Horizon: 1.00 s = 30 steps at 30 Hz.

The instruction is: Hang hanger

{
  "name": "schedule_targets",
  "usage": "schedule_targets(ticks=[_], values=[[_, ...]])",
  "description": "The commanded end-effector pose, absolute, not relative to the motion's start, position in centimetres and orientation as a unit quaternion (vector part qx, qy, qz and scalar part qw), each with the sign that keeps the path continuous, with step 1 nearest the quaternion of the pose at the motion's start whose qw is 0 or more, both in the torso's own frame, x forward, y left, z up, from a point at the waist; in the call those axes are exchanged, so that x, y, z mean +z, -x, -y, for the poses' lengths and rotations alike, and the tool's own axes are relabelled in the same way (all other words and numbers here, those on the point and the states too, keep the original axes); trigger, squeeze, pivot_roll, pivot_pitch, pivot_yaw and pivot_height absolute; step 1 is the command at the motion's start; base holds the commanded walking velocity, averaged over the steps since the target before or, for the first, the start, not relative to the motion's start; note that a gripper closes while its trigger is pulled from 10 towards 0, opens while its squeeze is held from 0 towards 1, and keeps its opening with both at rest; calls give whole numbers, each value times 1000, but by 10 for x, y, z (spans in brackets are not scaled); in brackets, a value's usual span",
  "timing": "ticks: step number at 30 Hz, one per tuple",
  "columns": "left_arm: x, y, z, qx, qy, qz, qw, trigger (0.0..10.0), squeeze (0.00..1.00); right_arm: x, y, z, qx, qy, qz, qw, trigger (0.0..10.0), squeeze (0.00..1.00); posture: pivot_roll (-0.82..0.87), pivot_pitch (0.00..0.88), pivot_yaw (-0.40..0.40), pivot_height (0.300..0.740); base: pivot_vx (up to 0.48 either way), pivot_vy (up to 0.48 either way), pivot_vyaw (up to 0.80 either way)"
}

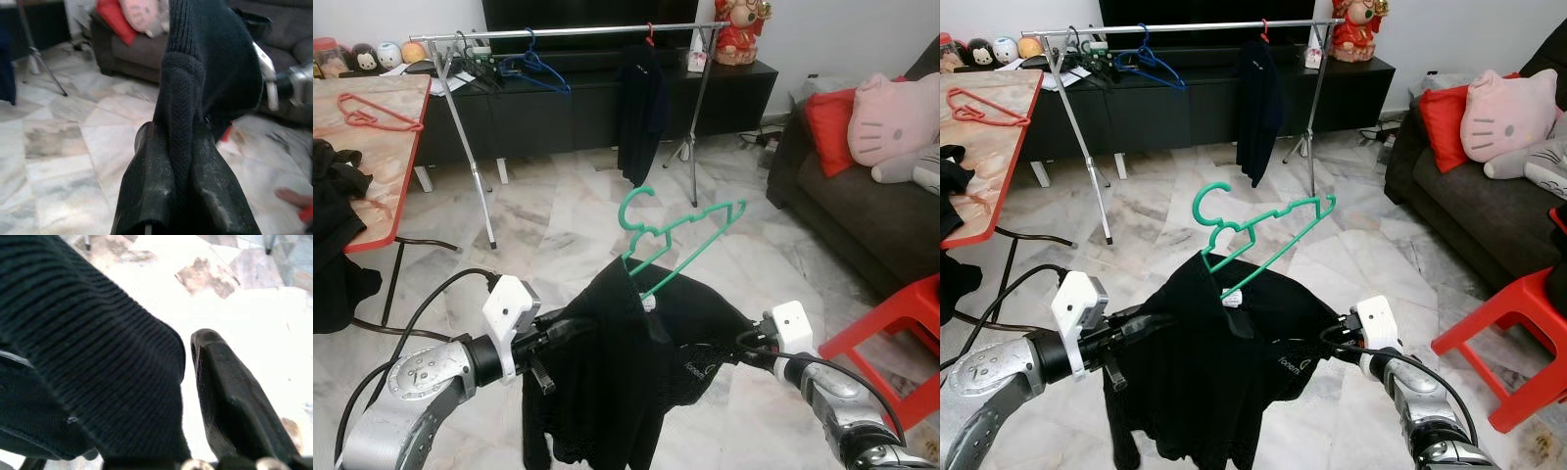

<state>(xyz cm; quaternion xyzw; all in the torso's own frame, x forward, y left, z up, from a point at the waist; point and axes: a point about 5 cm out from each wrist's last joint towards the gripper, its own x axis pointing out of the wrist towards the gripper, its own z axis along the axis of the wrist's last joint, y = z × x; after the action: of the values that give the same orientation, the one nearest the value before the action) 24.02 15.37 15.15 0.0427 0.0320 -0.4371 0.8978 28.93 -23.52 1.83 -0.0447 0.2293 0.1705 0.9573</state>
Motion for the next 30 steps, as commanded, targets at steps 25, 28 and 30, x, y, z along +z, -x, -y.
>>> schedule_targets(ticks=[25, 28, 30], values=[[155, -245, -144, -430, -48, -3, 901, 10000, 0, 12, -281, 253, 152, 11, -311, 938, 10000, 1000, 5, 0, -89, 740, 0, 0, 0], [155, -244, -143, -437, -43, -6, 899, 10000, 0, 15, -286, 247, 160, -36, -302, 939, 10000, 1000, 2, 0, -89, 740, 0, 0, 0], [154, -243, -142, -440, -42, -6, 897, 10000, 0, 15, -286, 244, 168, -58, -304, 936, 10000, 1000, 1, 0, -90, 740, 0, 0, 0]])
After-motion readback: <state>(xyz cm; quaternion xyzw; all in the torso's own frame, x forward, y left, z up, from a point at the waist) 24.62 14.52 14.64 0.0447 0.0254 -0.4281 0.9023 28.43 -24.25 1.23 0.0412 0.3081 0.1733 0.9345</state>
